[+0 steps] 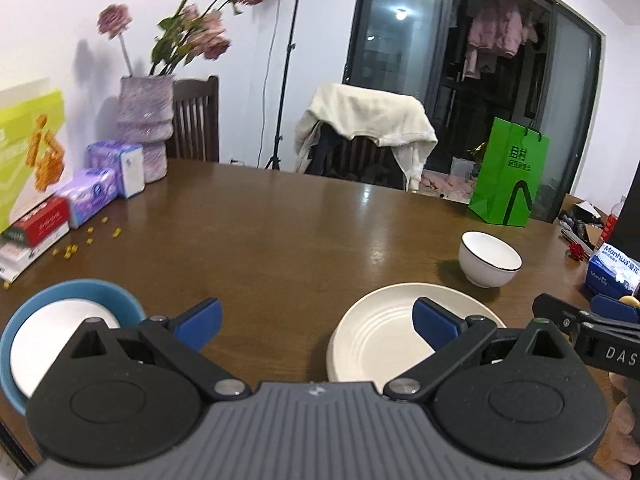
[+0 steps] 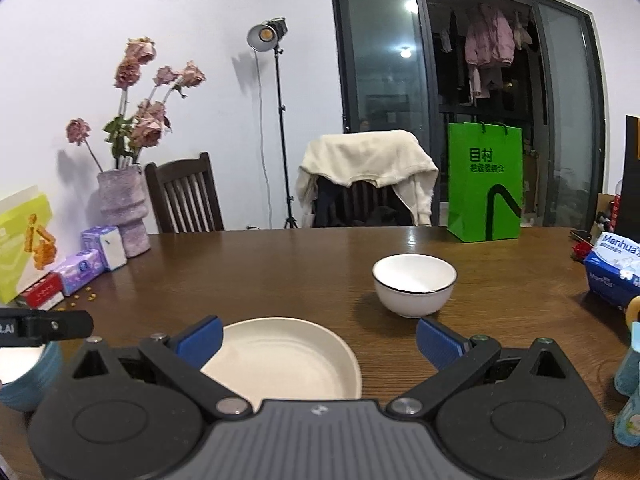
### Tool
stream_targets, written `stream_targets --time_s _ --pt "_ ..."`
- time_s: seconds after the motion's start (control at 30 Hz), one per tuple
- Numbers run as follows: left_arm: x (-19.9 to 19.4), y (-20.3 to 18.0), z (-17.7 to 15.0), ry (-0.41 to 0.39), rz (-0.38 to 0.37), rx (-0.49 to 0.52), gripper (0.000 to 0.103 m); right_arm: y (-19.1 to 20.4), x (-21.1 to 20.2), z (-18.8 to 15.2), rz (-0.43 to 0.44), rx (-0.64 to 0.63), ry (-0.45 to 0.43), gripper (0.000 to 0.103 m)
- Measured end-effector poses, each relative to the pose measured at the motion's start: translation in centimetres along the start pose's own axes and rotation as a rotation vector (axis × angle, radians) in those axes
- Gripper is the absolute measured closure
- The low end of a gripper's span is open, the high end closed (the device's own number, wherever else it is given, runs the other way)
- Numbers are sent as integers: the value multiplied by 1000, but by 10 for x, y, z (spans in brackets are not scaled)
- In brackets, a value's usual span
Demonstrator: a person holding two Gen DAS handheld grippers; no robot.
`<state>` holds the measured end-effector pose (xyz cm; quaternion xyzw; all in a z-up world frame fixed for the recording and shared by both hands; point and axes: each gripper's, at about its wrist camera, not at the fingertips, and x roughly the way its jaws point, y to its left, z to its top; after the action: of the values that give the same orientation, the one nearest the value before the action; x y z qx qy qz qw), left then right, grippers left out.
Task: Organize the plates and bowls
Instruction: 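Withdraw both open tools up and away from the nested bowls, then move both open tools toward the remaining white bowl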
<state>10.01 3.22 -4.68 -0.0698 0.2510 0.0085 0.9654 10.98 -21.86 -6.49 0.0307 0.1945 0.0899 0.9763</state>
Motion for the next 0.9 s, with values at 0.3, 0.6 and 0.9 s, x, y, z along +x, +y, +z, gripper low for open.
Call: stream_targets --time_s 0.3,0.6,0.9 --pt "32 -29 12 31 -40 25 0 -27 23 13 -12 36 28 0" --pt "63 -51 27 54 -43 45 0 -52 53 36 -29 67 32 0" --pt "88 -69 51 89 -14 50 0 -68 87 71 -53 72 66 0"
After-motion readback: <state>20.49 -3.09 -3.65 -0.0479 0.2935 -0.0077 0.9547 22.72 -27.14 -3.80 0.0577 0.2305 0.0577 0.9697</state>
